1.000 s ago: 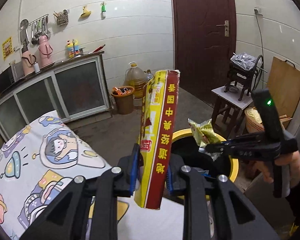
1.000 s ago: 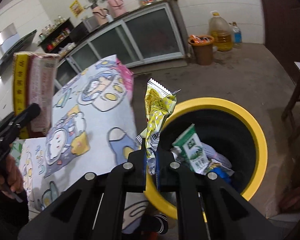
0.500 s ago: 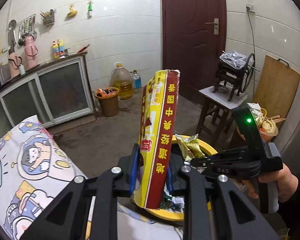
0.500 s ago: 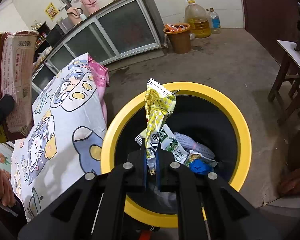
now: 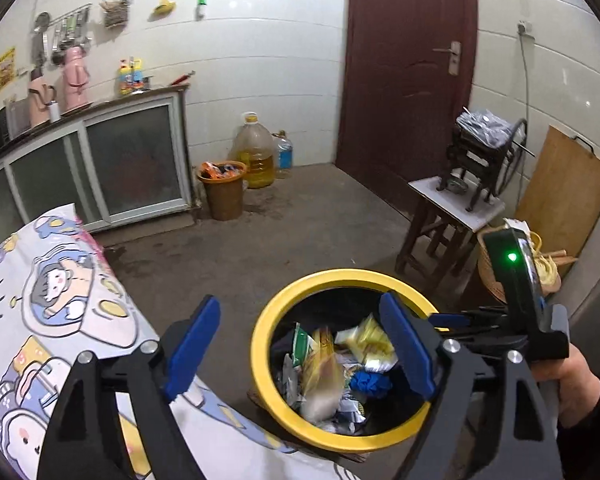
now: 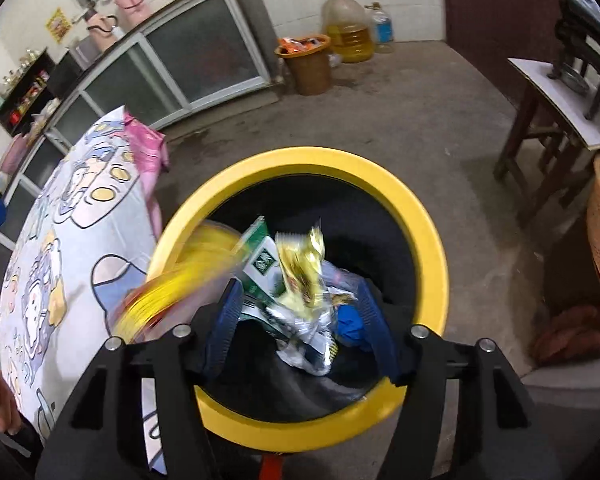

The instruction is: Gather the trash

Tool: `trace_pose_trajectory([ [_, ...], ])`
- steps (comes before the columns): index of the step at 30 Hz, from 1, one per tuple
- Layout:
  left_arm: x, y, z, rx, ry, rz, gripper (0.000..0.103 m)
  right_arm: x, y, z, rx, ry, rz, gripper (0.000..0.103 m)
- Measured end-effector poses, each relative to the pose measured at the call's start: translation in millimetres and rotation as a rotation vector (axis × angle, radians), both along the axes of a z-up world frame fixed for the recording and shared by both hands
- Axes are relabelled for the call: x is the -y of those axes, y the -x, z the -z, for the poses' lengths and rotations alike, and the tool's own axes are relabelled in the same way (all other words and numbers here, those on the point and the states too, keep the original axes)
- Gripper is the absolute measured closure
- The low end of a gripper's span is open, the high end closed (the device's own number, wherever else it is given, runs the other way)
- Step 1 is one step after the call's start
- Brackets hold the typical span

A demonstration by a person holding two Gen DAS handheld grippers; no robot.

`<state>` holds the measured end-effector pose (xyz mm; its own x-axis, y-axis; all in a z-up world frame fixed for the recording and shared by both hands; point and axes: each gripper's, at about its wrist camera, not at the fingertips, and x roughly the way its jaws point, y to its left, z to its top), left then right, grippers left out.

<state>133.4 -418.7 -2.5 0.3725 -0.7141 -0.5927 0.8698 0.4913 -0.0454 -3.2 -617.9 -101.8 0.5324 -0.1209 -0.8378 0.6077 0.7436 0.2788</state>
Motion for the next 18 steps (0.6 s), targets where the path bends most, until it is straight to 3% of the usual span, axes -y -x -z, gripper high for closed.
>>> trace_pose_trajectory([
  [2,-13.6,-5.2,-4.0,-0.021,0.029,-0.035,0.015,0.4,4.8,-1.4,-0.005,-0.002,0.015,0.046],
  [10,-86.8,-28.2,-22.0,-0.095,0.139,-0.178,0.013,-23.3,13.2,-34.0,0.012,0.118,0.029,0.046],
  [12,-110.0,-30.1,-25.2,-0.103,0.171,-0.208,0.009,-29.9,13.2,-44.2,0.025,0.161,0.034,0.041],
  [14,-145.1,-30.0,-28.3,-0.099,0.218,-0.266,0.008,-43.9,13.4,-56.8,0.063,0.202,0.024,0.028],
  [18,-205.3,-23.8,-31.6,-0.114,0.266,-0.364,0.008,-84.6,11.2,-82.6,0.14,0.336,0.021,0.018],
])
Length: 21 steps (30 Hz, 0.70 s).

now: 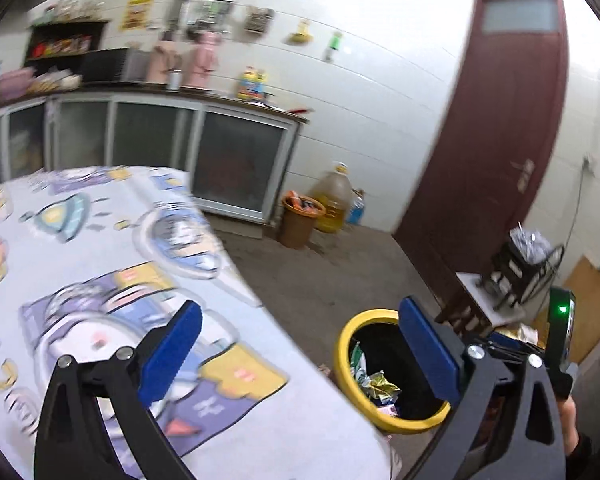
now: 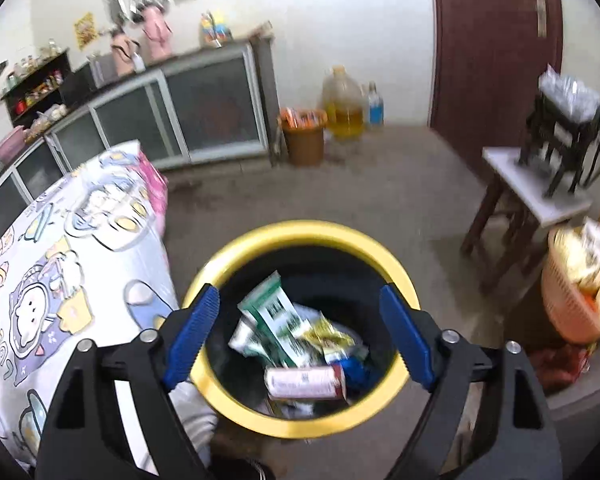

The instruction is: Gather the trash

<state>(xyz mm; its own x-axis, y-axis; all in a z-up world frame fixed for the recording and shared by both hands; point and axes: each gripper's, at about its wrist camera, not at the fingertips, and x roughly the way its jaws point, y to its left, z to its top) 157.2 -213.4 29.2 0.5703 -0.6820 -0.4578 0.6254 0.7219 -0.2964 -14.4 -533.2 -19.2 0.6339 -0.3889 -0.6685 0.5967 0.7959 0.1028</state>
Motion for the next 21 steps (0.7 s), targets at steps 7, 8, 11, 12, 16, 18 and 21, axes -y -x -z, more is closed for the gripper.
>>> trace_pose_trajectory([
  [7,-119.8,52.7,-3.7,0.167,-0.047,-0.345,0.008,-107.1,-2.5,-33.0,0.249,0.085,-0.124,0.008],
  [8,-132.2,59.7,-4.0,0.179,-0.053,-0.382,0.008,-125.9,-3.1,-35.0,0.285,0.067,-0.163,0.008],
  [11,-161.9,80.8,-6.6,0.202,-0.083,-0.44,0.008,-170.5,-5.6,-39.4,0.342,0.047,-0.241,0.008],
  [12,-168.7,86.6,-7.3,0.206,-0.103,-0.456,0.008,-186.6,-5.8,-40.6,0.348,0.062,-0.258,0.008],
  [16,-184.2,110.3,0.0,0.17,-0.176,-0.484,0.008,-234.0,-5.0,-39.6,0.306,0.141,-0.287,0.008],
  [18,-190.8,119.7,8.3,0.123,-0.165,-0.504,0.008,-249.8,0.4,-34.9,0.296,0.164,-0.298,0.008],
  [21,-201.1,128.6,26.1,0.01,-0.117,-0.526,0.008,-265.4,10.2,-28.1,0.284,0.216,-0.29,0.008],
])
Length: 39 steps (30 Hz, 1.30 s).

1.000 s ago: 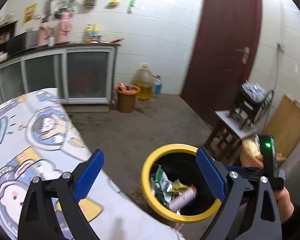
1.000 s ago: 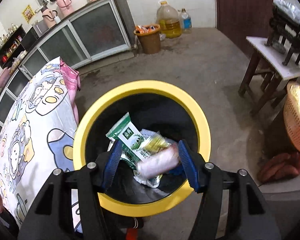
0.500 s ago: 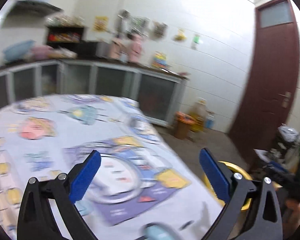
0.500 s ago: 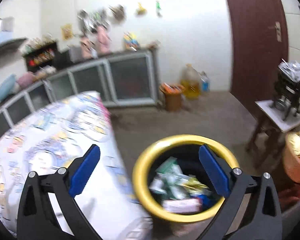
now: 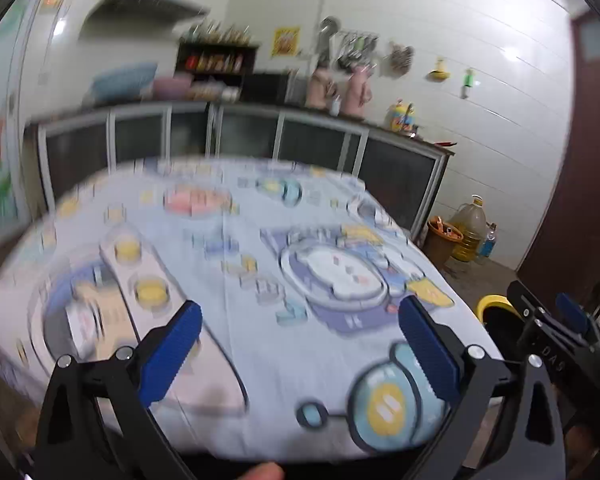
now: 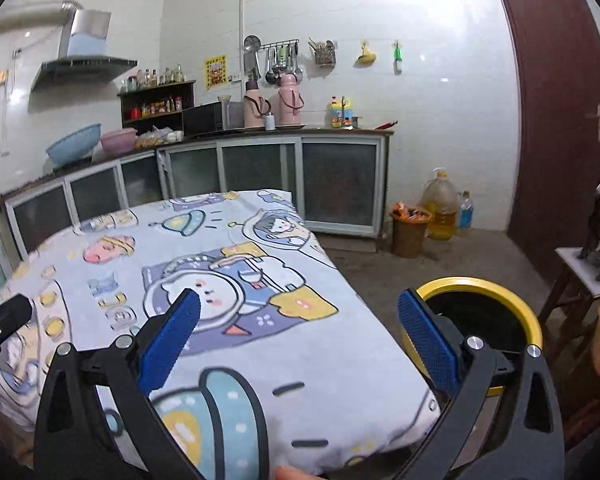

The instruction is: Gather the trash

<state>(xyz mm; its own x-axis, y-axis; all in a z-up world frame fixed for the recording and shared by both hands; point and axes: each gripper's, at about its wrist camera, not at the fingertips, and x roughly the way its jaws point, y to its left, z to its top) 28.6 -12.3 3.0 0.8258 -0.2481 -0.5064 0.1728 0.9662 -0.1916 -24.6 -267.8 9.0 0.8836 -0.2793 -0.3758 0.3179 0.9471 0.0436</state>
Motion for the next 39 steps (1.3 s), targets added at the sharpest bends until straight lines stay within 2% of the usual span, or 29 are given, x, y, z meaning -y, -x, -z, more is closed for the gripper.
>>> trace_pose_trajectory([
  [3,-1.8,-1.8,17.8,-0.082,0.039,0.003,0.008,-6.3,7.0,5.3,-0.002,-0.02,0.016,0.008],
  [10,3.7,-5.8,27.8,-0.152,-0.018,-0.059,0.008,-9.3,17.4,13.5,0.012,0.001,0.025,0.008],
  [13,-0.2,-3.3,25.0,-0.145,0.012,-0.053,0.008,-14.4,19.7,17.5,0.004,0.004,0.006,0.008],
  [27,12.7,10.0,6.3,-0.05,-0.08,-0.085,0.008,-14.1,20.4,18.1,0.014,-0.006,-0.011,0.008],
  [34,7.6,11.8,4.3,-0.04,-0.048,-0.077,0.008,-14.4,18.0,20.7,-0.002,-0.012,-0.015,0.008],
  [39,9.0,13.1,3.3,-0.029,-0.054,-0.072,0.008,-14.6,17.1,20.8,0.003,-0.008,-0.016,0.008],
])
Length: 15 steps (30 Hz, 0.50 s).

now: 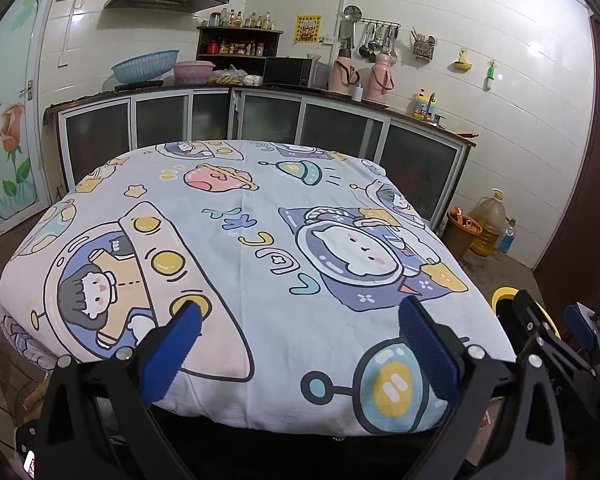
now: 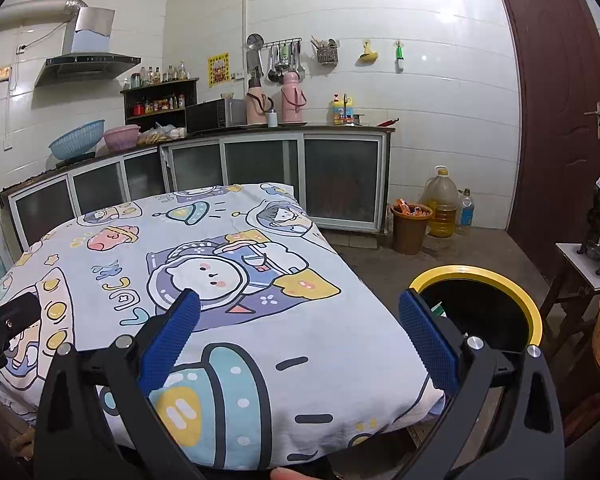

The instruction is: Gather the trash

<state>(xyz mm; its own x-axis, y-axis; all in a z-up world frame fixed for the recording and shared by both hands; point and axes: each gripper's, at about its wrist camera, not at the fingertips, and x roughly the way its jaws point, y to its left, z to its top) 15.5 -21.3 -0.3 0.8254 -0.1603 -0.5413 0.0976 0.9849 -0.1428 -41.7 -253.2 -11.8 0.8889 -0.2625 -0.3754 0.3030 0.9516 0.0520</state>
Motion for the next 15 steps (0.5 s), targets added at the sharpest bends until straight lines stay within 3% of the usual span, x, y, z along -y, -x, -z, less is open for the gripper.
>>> trace_pose_trajectory([
  [15,0.6,-1.4,5.0,-0.022,0.0,-0.008,0.008,1.5,-2.4,5.4,-0.021,-0.006,0.014,0.008],
])
